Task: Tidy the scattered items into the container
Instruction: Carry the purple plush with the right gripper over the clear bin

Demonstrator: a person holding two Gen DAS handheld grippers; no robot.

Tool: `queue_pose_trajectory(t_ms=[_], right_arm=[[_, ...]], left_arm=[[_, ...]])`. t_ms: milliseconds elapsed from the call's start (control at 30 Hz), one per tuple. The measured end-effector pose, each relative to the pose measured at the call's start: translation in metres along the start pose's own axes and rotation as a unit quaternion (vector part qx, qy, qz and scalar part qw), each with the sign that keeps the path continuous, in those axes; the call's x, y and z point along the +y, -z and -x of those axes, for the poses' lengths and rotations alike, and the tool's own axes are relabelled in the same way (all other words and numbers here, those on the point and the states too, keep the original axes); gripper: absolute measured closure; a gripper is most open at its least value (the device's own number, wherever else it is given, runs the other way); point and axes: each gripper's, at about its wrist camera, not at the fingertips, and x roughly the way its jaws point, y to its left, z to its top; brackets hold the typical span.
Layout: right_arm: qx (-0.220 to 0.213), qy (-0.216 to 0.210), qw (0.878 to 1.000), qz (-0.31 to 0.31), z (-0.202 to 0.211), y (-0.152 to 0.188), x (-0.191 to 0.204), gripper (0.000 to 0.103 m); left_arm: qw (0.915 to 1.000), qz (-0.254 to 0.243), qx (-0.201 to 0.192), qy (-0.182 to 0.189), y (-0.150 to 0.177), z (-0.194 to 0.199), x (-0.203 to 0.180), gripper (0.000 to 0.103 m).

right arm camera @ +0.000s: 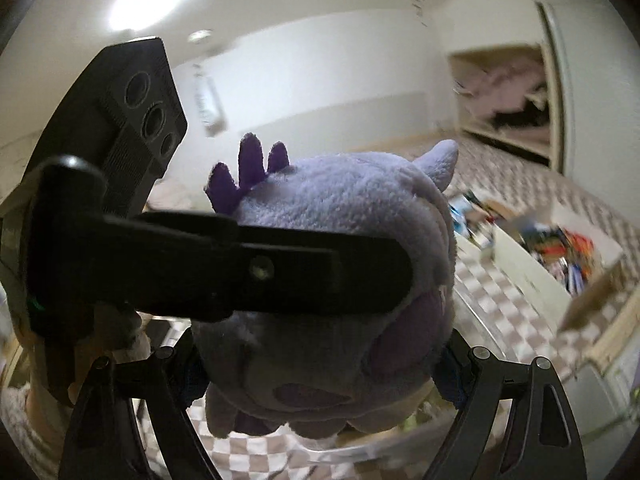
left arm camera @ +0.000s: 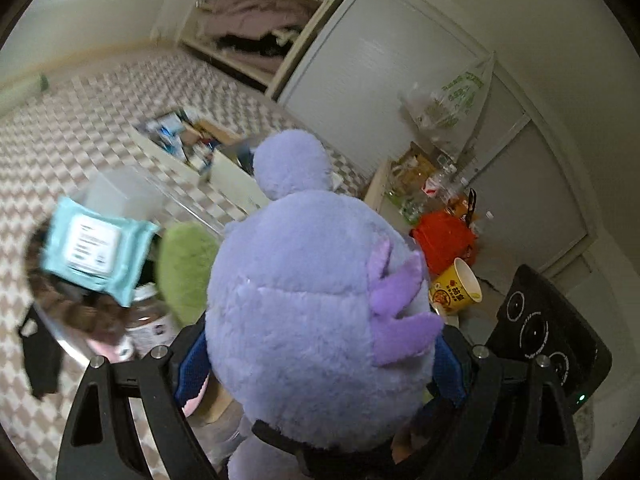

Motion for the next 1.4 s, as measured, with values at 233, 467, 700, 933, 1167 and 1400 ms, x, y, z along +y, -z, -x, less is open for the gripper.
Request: queue_pose_trajectory(t_ms=[233, 467, 700, 933, 1167, 1400], right_arm=[[-0.016, 0.011, 0.999, -0.05, -0.031, 0.009, -0.025, 0.014], [-0.004, 0.037, 0.995, -0.087, -0.033, 0.025, -0.024, 0.015], [0.017, 0.045, 0.989, -0.14, -0.036, 0.046, -0.04, 0.014], [0.044, 0.046, 0.985, -0.159, -0.055, 0.061, -0.054, 0.014], [0.054, 0.03, 0.983, -0.174, -0.061, 0.071, -0.071, 0.012], [0.026, 0.067, 0.992, -0.104, -0.029, 0.069, -0.048, 0.007]], left_arm=[[0.9999, -0.001, 0.009, 0.01, -0.007, -0.034, 0.017, 0.013], [0.9982, -0.003, 0.056, 0.021, -0.001, -0.07, 0.021, 0.013], [0.9961, -0.004, 0.083, 0.031, 0.007, -0.1, 0.029, 0.013], [0.992, 0.031, 0.111, 0.051, 0.017, -0.123, 0.05, 0.012], [0.9879, 0.049, 0.127, 0.074, 0.024, -0.135, 0.052, 0.01], [0.989, 0.046, 0.116, 0.079, 0.022, -0.127, 0.047, 0.008]])
